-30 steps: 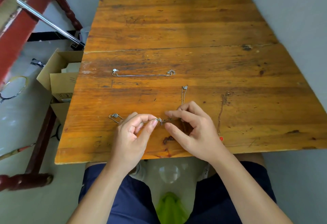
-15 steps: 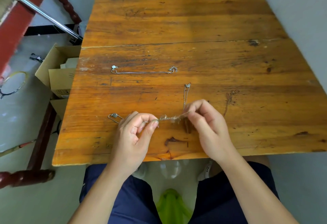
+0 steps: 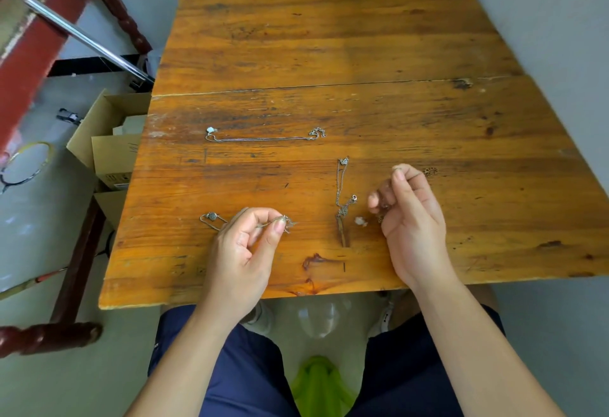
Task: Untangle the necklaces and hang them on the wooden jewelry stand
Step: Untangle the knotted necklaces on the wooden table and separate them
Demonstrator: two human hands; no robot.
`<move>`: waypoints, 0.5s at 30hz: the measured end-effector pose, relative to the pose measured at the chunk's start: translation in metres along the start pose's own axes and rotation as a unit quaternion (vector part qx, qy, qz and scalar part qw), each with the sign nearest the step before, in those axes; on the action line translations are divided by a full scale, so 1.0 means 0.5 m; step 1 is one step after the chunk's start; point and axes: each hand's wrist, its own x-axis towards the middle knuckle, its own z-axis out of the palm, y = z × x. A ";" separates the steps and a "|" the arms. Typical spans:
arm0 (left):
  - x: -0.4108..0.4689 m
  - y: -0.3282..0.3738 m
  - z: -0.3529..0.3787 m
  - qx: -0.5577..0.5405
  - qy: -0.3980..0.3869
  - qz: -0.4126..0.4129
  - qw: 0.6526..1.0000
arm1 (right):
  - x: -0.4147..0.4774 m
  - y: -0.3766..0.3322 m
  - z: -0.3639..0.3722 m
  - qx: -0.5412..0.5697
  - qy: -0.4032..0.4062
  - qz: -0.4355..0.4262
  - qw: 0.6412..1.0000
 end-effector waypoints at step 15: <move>0.005 0.004 -0.004 -0.095 0.106 0.014 0.990 | -0.007 0.030 0.009 -0.176 0.042 -0.119 0.976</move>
